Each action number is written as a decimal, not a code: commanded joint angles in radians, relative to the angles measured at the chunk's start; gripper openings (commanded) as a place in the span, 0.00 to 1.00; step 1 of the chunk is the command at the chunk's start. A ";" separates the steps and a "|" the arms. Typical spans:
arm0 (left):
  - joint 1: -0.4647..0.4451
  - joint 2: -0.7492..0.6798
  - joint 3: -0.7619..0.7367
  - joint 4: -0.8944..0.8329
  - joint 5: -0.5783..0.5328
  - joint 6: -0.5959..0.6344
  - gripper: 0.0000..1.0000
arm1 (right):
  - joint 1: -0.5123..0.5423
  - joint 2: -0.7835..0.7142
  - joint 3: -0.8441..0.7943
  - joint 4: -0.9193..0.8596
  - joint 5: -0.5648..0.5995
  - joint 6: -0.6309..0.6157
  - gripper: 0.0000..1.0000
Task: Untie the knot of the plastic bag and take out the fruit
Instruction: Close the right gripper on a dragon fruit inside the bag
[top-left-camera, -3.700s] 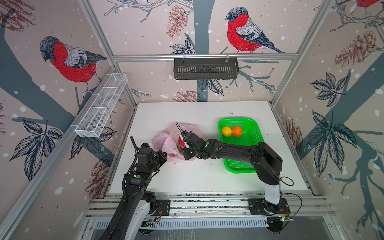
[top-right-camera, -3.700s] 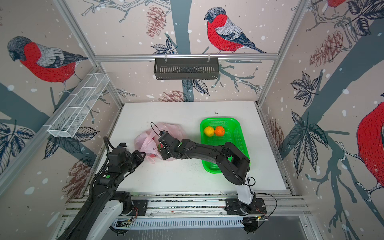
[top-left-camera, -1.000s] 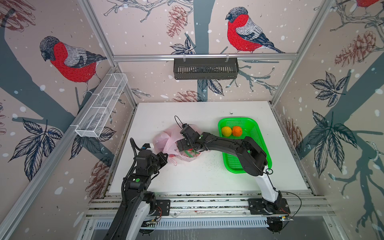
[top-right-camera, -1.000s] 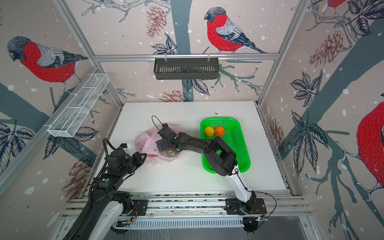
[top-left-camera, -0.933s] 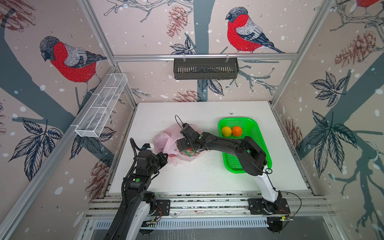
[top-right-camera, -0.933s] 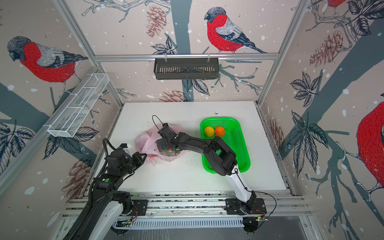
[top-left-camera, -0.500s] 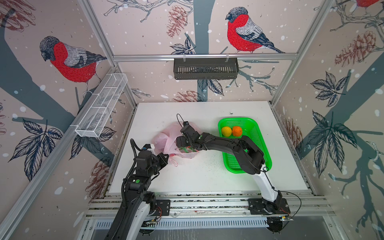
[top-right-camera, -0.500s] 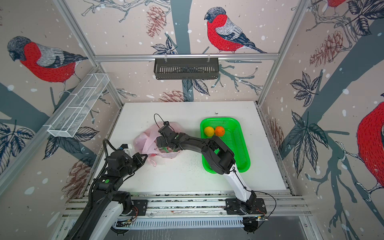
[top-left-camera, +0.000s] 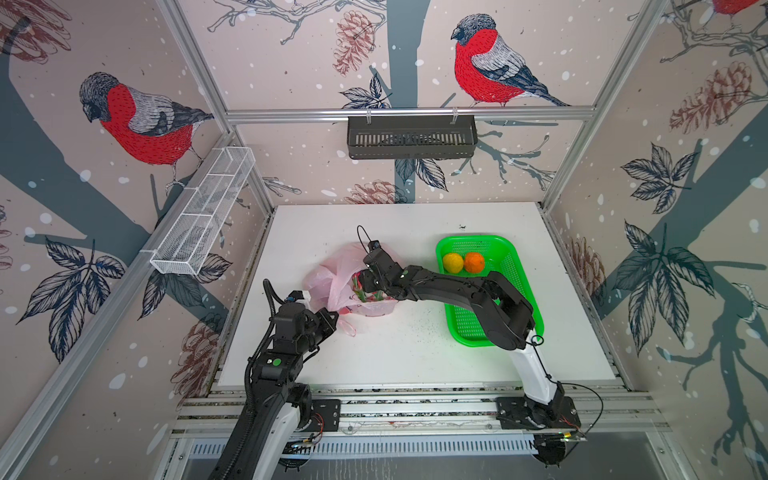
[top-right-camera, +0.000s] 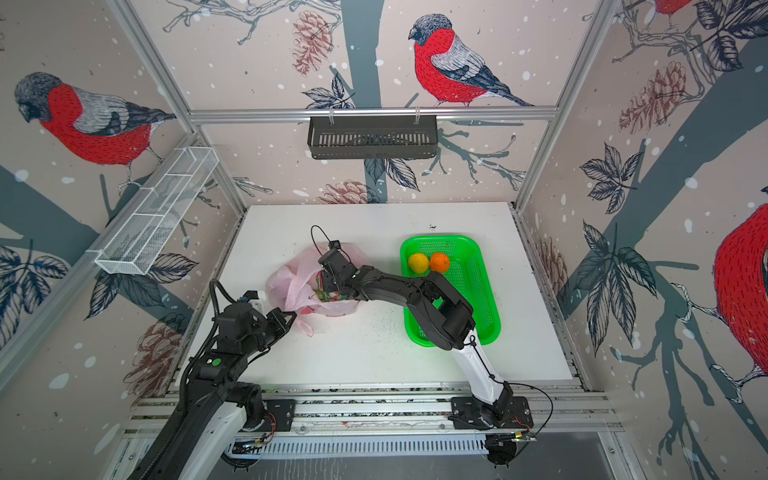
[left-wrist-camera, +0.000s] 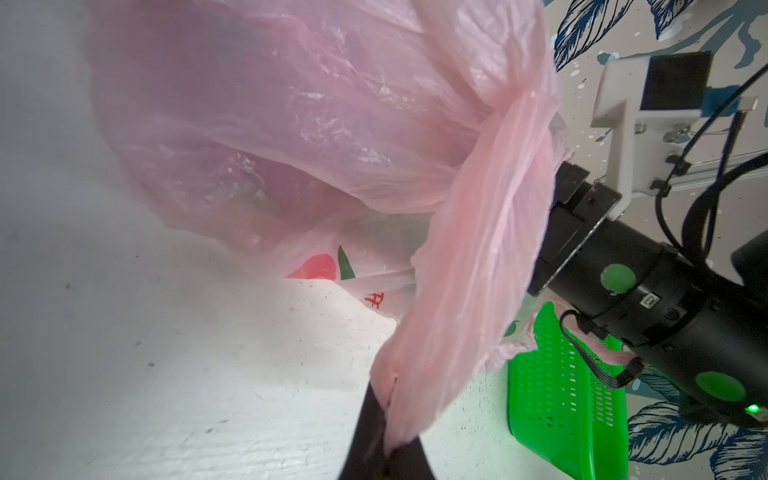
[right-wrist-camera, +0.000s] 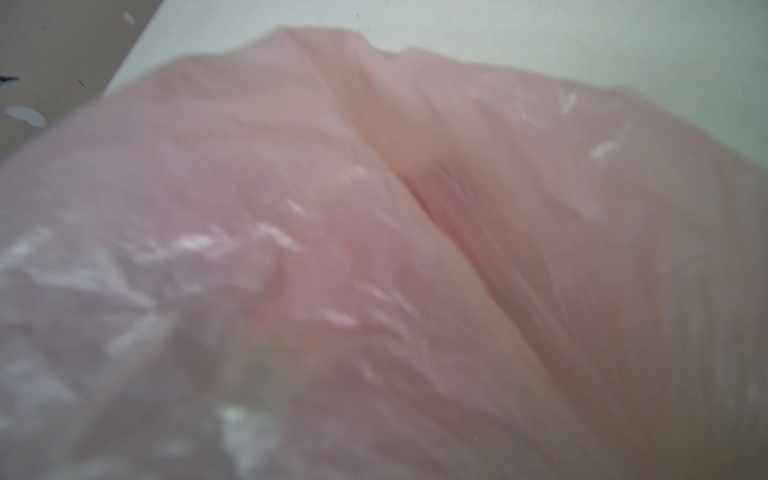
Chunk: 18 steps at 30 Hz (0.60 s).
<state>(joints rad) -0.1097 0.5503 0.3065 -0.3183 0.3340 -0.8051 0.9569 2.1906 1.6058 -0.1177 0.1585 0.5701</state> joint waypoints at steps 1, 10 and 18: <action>0.002 0.001 -0.006 0.056 -0.010 0.000 0.00 | -0.003 -0.022 -0.015 -0.079 0.012 -0.033 0.49; 0.002 -0.005 -0.007 0.057 -0.008 0.000 0.00 | 0.000 -0.050 -0.030 -0.080 0.013 -0.038 0.39; 0.002 -0.008 -0.009 0.059 -0.011 -0.001 0.00 | 0.009 -0.089 -0.046 -0.086 0.026 -0.047 0.33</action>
<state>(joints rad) -0.1097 0.5411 0.3012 -0.2981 0.3325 -0.8059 0.9630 2.1284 1.5639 -0.2073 0.1627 0.5430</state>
